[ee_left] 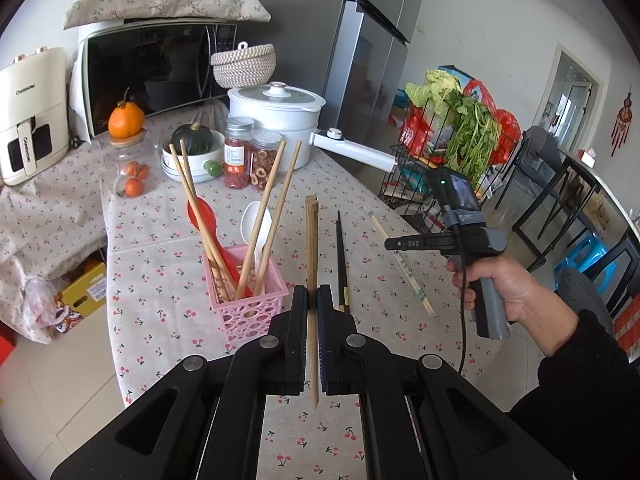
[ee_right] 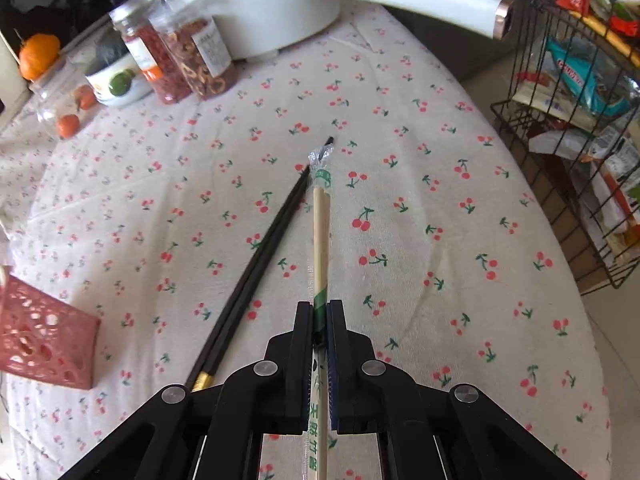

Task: Organize utensils
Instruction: 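Carry both held chopsticks to the pink basket and lower them in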

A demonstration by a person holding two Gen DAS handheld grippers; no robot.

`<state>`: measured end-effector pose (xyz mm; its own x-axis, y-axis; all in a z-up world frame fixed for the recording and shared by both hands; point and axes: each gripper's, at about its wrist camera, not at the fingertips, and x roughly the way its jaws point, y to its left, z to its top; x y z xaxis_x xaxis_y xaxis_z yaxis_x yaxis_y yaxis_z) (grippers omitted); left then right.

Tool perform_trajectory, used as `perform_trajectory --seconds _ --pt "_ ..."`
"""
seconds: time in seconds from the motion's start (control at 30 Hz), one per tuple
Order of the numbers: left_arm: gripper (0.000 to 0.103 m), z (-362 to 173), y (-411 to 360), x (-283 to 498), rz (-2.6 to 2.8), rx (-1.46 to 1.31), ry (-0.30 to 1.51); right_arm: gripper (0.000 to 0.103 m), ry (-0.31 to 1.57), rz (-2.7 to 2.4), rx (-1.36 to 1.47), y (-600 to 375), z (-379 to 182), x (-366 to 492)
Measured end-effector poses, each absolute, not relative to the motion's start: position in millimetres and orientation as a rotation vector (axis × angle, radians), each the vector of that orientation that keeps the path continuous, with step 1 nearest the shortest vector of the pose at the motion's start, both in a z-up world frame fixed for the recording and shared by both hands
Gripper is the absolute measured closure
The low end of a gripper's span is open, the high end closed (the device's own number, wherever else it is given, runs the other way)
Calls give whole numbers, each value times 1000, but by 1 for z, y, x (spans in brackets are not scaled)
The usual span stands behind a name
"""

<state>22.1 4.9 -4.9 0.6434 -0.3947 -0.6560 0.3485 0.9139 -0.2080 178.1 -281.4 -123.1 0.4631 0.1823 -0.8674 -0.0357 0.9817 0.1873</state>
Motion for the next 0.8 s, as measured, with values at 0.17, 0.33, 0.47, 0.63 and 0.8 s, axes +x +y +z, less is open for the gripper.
perform_trajectory --seconds 0.17,0.33,0.47,0.63,0.8 --pt "99 9 9 16 -422 -94 718 100 976 178 213 -290 -81 142" --pt "99 38 20 9 -406 -128 612 100 860 204 236 -285 -43 113" --pt "99 62 36 3 -346 -166 485 100 783 248 232 -273 -19 98" --pt "99 63 42 15 -265 -152 400 100 740 274 205 -257 -10 93" --pt "99 50 47 38 -202 -150 410 100 721 281 195 -249 -12 96"
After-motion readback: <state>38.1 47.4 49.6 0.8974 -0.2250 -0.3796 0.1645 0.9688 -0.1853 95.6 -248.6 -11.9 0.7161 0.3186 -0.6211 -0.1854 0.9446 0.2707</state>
